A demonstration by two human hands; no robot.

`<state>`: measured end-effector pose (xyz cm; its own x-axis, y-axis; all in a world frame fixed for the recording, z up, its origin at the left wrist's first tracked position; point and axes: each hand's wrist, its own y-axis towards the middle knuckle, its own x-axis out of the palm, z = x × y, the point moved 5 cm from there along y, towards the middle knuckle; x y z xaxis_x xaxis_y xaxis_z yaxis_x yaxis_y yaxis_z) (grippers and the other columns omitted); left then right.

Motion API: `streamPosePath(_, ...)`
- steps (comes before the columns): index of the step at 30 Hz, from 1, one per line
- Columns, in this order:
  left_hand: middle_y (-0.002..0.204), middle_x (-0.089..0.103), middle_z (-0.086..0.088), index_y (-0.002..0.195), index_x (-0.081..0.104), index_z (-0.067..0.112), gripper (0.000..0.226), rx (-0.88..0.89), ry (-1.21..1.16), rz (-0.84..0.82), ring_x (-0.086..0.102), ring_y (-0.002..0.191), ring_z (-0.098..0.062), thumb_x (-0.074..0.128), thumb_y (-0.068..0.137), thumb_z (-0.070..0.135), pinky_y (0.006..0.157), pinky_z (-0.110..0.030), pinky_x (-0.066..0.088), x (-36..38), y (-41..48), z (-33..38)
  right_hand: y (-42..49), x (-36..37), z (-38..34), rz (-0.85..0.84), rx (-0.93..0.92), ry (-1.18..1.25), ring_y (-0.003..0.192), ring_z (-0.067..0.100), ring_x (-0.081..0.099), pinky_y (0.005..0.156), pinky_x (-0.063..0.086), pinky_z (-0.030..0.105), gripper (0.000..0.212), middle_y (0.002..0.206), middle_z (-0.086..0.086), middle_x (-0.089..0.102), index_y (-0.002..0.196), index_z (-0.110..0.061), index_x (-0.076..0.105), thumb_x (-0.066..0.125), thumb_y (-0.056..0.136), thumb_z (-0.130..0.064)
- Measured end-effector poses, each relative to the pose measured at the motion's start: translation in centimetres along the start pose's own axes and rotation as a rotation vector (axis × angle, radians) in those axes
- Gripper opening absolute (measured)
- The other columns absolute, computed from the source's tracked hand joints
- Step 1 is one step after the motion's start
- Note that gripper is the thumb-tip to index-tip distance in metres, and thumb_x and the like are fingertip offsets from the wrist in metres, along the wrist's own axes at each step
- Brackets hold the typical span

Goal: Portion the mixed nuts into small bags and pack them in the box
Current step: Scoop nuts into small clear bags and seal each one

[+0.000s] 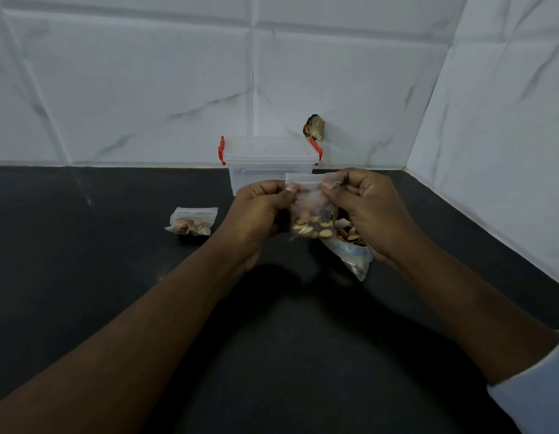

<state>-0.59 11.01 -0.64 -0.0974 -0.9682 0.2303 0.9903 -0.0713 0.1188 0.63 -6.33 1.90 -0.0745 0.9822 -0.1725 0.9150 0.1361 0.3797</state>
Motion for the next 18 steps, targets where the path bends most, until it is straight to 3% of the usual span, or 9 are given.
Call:
streamPosePath(2,0.098,0.077,-0.014,0.107,0.074,0.003,0.022,0.000,-0.011,0.004,0.074,0.087,-0.026,0.055,0.104,0.013,0.078,-0.039,0.062,-0.01,0.03,0.03,-0.03,0.10,-0.16,0.007,-0.016,-0.011,0.087,0.023,0.076,0.087,0.062,0.045,0.009,0.094,0.010,0.079,0.102,-0.010,0.073,0.063,0.101,-0.012)
streamPosePath(5,0.094,0.077,-0.015,0.103,0.075,0.003,0.020,0.016,-0.036,0.006,0.074,0.084,-0.026,0.057,0.102,0.013,0.077,-0.040,0.063,0.12,-0.18,0.34,0.07,-0.36,-0.25,0.012,0.017,-0.004,0.086,0.022,0.075,0.083,0.059,0.051,0.004,0.091,0.007,0.079,0.101,-0.016,0.068,0.064,0.102,-0.016)
streamPosePath(8,0.096,0.077,-0.018,0.107,0.071,-0.006,0.024,0.058,-0.018,0.005,0.073,0.084,-0.030,0.065,0.098,0.015,0.080,-0.043,0.062,0.14,-0.44,0.57,0.06,-0.60,-0.25,-0.033,0.037,0.024,0.089,0.025,0.074,0.084,0.058,0.054,0.007,0.089,0.006,0.078,0.095,-0.019,0.067,0.065,0.101,-0.016)
streamPosePath(12,0.099,0.078,-0.015,0.110,0.071,-0.001,0.021,0.113,0.101,0.012,0.076,0.090,-0.027,0.068,0.096,0.014,0.087,-0.043,0.062,-0.23,-0.39,0.65,-0.14,0.00,-0.34,-0.088,0.068,0.113,0.083,0.024,0.071,0.075,0.059,0.036,0.012,0.087,0.007,0.073,0.092,-0.012,0.066,0.061,0.101,-0.006)
streamPosePath(18,0.101,0.078,-0.013,0.110,0.071,0.000,0.020,0.141,0.145,0.036,0.075,0.097,-0.027,0.067,0.097,0.015,0.091,-0.046,0.060,-0.55,-0.37,0.82,0.02,-0.20,-0.05,-0.057,0.102,0.109,0.073,0.025,0.068,0.075,0.059,0.044,0.011,0.085,0.014,0.072,0.091,-0.008,0.070,0.063,0.099,-0.006)
